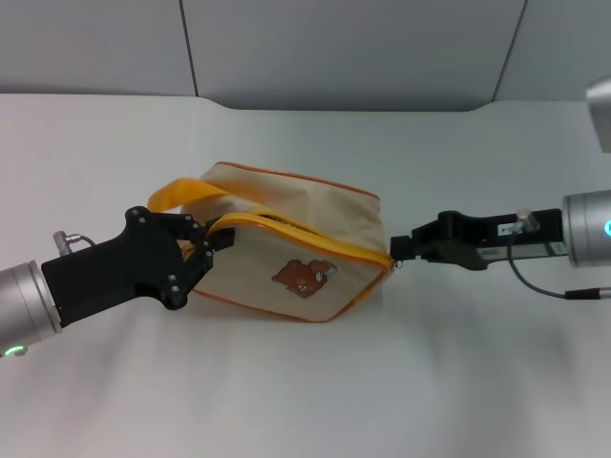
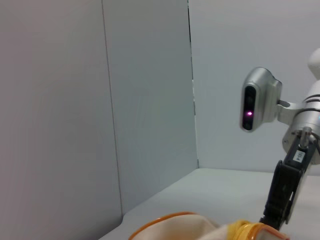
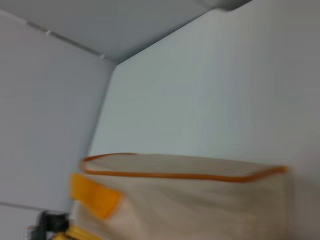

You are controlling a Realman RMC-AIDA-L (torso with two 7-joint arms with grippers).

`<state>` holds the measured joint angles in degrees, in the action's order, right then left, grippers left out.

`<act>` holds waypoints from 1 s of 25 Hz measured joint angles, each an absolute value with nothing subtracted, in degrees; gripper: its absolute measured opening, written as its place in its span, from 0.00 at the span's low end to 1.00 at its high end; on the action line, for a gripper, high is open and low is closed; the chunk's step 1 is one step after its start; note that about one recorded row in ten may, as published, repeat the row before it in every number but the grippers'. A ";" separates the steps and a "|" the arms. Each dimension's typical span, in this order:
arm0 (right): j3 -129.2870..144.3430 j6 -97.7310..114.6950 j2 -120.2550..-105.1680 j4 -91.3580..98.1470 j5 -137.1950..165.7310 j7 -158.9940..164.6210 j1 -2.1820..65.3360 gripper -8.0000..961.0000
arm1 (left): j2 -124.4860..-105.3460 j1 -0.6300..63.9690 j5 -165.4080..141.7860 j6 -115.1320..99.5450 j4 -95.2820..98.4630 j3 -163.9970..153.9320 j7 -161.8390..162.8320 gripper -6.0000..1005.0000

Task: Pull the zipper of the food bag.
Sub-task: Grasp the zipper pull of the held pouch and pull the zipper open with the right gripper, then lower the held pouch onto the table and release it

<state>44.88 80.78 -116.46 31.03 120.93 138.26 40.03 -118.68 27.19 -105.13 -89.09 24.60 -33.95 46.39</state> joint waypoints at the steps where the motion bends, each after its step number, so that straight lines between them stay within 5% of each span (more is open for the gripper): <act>1: 44.01 80.57 -116.33 31.16 120.39 137.77 39.48 0.02 | -118.67 27.18 -105.13 -89.09 24.60 -33.93 46.42 0.11; 9: 40.60 84.82 -116.02 31.07 113.39 129.69 39.00 0.03 | -118.61 27.34 -105.27 -88.54 22.29 -34.33 46.69 0.11; 20: 40.47 92.58 -116.08 31.30 109.19 107.64 38.35 0.23 | -117.94 26.08 -105.13 -85.41 20.76 -32.61 52.32 0.12; 21: 40.45 93.00 -116.48 31.33 108.84 101.24 37.56 0.47 | -117.07 25.63 -105.12 -88.90 21.38 -31.67 55.21 0.12; 25: 40.60 94.89 -116.84 31.16 108.68 91.58 36.55 0.59 | -114.89 25.52 -105.36 -97.31 21.42 -31.46 58.98 0.35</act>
<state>40.60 94.89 -116.84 31.16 108.68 91.58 36.55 -114.89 25.52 -105.36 -97.31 21.42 -31.46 58.98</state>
